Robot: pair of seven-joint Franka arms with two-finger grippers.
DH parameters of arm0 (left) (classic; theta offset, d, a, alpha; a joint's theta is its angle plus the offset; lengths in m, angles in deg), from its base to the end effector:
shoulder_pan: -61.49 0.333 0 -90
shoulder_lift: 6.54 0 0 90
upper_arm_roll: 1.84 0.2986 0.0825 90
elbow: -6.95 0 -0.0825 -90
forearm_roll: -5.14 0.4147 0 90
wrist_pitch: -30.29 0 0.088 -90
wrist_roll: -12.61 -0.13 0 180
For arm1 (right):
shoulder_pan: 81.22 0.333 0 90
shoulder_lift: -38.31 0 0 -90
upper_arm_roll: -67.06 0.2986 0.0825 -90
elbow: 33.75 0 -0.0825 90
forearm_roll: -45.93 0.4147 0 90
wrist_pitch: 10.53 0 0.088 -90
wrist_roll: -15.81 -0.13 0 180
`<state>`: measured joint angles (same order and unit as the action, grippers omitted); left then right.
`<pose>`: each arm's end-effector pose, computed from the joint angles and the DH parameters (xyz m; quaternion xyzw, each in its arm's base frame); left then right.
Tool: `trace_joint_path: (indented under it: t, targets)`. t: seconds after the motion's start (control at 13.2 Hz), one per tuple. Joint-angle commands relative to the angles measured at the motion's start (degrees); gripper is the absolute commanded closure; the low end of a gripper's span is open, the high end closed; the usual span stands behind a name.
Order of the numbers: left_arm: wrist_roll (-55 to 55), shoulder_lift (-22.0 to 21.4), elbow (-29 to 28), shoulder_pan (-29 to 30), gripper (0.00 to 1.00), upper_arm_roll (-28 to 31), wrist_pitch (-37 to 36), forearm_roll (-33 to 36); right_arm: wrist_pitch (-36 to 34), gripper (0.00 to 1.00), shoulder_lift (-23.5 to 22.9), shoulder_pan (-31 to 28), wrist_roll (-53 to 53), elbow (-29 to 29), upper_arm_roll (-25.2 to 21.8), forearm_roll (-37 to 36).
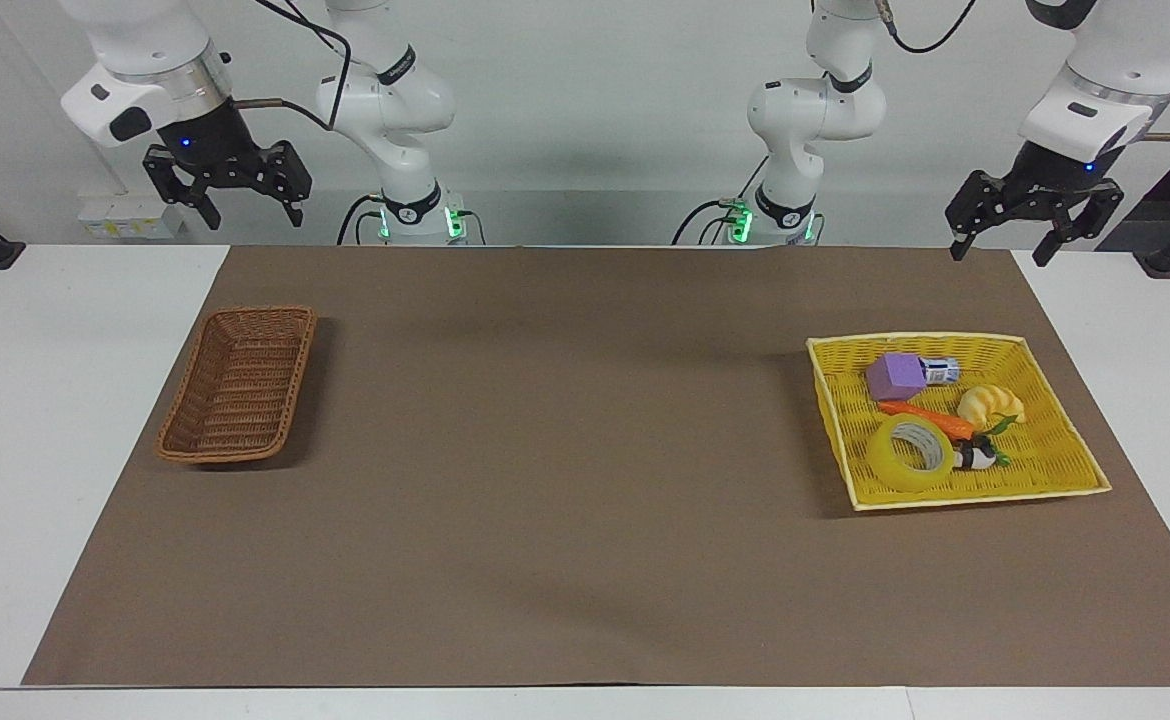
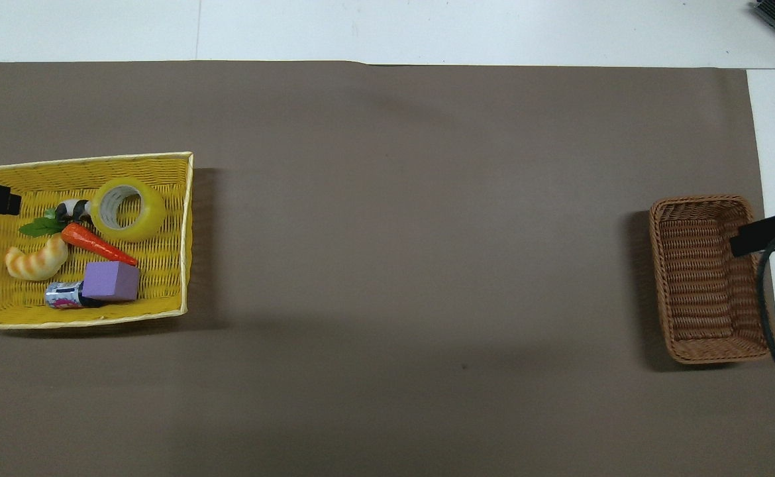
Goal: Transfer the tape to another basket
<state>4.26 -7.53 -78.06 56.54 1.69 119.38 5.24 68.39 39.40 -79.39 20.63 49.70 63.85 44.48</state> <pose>0.5802 -0.0138 0.6365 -0.9954 0.0850 -0.0441 0.0030 0.5566 -0.0174 0.6350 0.9991 0.0280 -0.0306 0.0103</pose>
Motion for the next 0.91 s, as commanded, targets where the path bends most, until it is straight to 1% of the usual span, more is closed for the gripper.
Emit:
trace_joint_path:
  t: [0.0,0.3,0.53,0.68,0.83]
  targets:
    - [0.18,-0.69,-0.34,-0.32,0.00,0.25,-0.76,1.13,0.45,0.00,0.93,-0.50,0.36,0.84,0.23,0.31]
    - [0.18,-0.69,-0.43,-0.68,0.00,-0.46,-0.94,0.96,0.88,0.00,0.58,-0.42,0.27,0.49,0.49,0.67]
    - [-0.70,-1.92,-2.35,-0.33,0.00,-0.11,0.02,0.87,0.89,0.00,0.58,-0.33,0.45,0.31,0.76,0.84]
    - [-0.62,-1.92,-2.54,-0.24,0.00,0.25,0.99,0.78,0.89,0.00,0.75,-0.07,0.71,0.31,0.76,0.76]
    - [-0.70,-1.92,-4.11,0.29,0.00,0.34,2.74,0.70,0.80,0.00,0.75,-0.15,0.71,0.31,0.76,0.76]
